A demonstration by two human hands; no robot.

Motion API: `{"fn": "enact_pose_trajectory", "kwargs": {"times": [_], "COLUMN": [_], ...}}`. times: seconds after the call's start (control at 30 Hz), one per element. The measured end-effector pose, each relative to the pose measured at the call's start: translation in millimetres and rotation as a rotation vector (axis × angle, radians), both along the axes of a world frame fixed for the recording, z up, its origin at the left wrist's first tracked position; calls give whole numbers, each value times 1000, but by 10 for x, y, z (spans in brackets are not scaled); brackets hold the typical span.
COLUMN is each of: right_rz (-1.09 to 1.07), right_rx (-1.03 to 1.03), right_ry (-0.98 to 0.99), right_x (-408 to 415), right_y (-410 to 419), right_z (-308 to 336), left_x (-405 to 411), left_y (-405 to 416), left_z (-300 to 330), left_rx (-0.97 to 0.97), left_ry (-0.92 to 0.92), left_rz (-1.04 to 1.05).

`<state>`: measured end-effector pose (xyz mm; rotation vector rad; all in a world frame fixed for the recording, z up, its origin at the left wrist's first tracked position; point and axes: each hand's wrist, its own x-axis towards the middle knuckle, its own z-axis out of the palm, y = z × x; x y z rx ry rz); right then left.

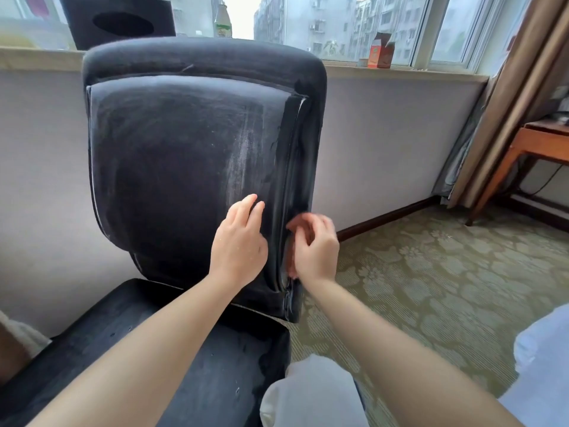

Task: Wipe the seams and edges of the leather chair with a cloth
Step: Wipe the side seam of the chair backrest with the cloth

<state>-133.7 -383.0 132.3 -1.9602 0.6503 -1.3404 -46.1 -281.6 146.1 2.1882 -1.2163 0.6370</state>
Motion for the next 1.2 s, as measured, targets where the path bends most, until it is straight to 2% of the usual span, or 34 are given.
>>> {"fn": "enact_pose_trajectory", "kwargs": {"times": [0.13, 0.23, 0.43, 0.67, 0.8, 0.93, 1.03, 1.1, 1.2], "right_rz": [-40, -76, -88, -8, 32, -10, -41, -48, -48], "right_rx": [-386, -516, -423, -363, -312, -271, -288, -339, -411], "right_ry": [71, 127, 102, 216, 232, -35, -122, -103, -74], "right_x": [150, 192, 250, 215, 163, 140, 247, 320, 359], "right_y": [-295, -394, -306, -240, -278, -315, -335, -342, -383], "right_z": [281, 157, -333, -759, -524, 76, 421, 433, 255], "left_x": [9, 27, 59, 92, 107, 48, 6, 35, 115], "left_y": [-61, -116, -168, -107, -57, -81, -146, -181, -241], "left_z": [6, -32, -149, -130, -123, -105, -68, -31, 2], "left_rx": [-1, -22, -88, 21, 99, 51, -71, -57, 28], "left_ry": [39, 119, 216, 241, 216, 211, 188, 207, 338], "left_rz": [24, -12, -60, -65, -49, -23, 18, 94, 118]}}
